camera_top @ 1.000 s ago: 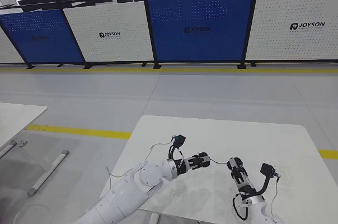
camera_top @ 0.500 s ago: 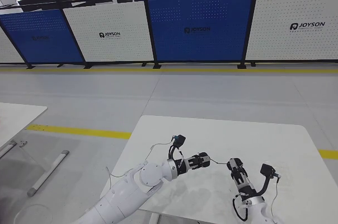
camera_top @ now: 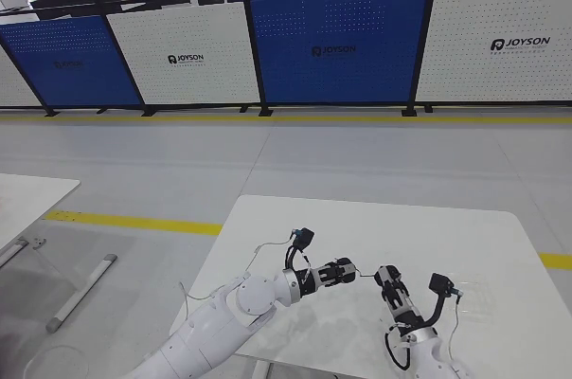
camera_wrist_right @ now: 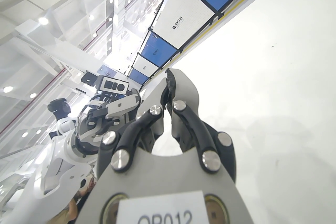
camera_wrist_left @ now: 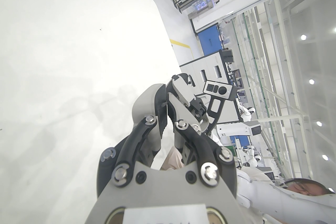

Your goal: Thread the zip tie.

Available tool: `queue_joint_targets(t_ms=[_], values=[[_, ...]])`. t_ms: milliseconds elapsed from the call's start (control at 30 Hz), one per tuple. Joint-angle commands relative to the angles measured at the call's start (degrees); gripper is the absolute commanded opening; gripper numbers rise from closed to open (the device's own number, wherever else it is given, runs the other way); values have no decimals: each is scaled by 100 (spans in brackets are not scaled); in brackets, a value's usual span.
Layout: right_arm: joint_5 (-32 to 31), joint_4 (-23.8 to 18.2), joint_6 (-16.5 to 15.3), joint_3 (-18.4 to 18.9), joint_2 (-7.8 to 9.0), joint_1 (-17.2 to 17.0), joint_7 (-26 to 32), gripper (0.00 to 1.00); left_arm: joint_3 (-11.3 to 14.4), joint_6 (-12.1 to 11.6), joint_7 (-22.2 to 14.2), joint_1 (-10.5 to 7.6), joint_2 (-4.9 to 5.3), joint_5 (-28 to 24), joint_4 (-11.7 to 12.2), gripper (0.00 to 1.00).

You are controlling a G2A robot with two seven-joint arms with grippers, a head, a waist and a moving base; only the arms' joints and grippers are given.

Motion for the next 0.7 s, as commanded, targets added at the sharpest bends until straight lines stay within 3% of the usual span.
queue_joint_targets(t_ms=[0, 433, 667], values=[[55, 33, -8, 11, -4, 25, 116, 0, 0, 0, 0, 0, 0, 0, 0, 0], [72, 28, -13, 31, -7, 9, 100, 0, 0, 0, 0, 0, 0, 0, 0, 0], [339, -11, -380, 233, -20, -110, -91, 0, -9, -156, -53, 46, -43, -430, -16, 0]])
